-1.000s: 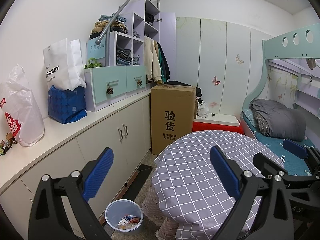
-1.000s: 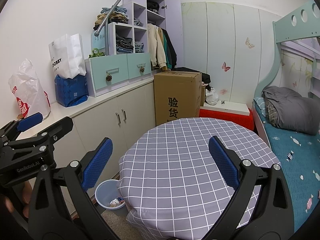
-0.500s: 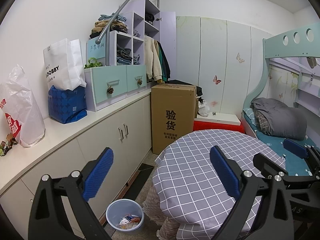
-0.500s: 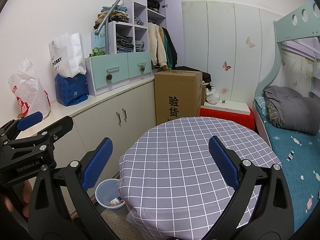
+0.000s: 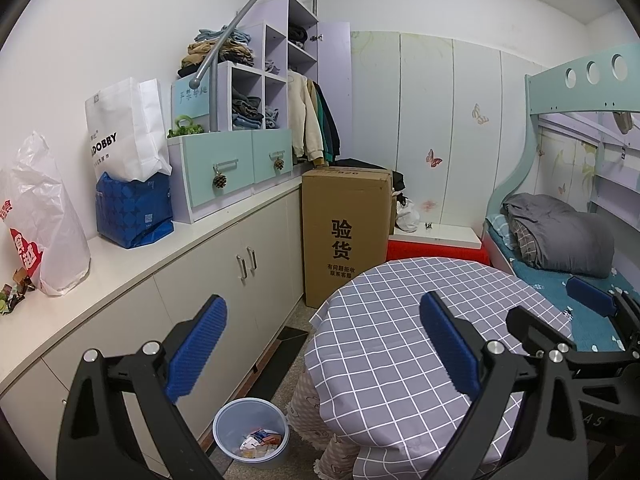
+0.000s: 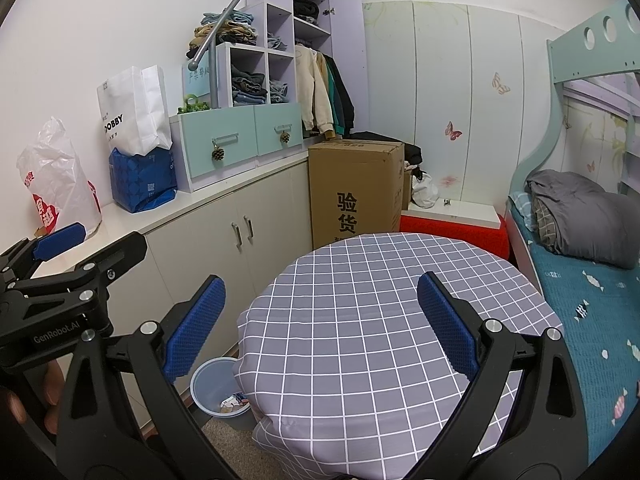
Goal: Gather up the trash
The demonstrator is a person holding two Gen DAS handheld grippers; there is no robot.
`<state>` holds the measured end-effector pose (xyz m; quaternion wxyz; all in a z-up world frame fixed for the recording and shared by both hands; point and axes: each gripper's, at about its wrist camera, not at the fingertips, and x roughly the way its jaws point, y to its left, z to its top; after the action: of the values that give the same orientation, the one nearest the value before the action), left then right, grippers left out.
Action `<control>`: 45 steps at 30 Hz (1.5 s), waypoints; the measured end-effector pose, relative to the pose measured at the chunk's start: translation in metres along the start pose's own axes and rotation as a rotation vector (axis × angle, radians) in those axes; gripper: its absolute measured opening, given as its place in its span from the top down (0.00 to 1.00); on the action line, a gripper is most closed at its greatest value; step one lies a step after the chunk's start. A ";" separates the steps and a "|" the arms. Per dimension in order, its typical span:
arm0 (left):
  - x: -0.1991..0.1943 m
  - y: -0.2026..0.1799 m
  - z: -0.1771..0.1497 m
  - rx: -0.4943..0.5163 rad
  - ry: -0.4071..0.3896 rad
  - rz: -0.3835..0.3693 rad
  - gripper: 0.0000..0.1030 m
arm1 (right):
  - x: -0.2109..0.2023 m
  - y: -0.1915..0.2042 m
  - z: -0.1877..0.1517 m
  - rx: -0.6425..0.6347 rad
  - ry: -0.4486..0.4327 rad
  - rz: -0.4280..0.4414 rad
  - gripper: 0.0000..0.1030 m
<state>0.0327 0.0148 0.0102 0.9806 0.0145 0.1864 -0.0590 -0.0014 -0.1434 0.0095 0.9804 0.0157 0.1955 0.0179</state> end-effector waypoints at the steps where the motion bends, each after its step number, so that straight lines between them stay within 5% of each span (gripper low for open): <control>1: 0.000 0.000 0.000 0.000 0.000 -0.001 0.08 | 0.000 0.000 -0.001 0.001 0.000 0.000 0.08; 45: 0.022 0.004 0.000 0.037 0.045 -0.009 0.08 | 0.016 -0.022 -0.012 0.042 0.041 0.018 0.08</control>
<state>0.0537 0.0166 0.0023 0.9754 0.0330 0.2076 -0.0662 0.0096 -0.1639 -0.0083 0.9755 0.0379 0.2155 0.0231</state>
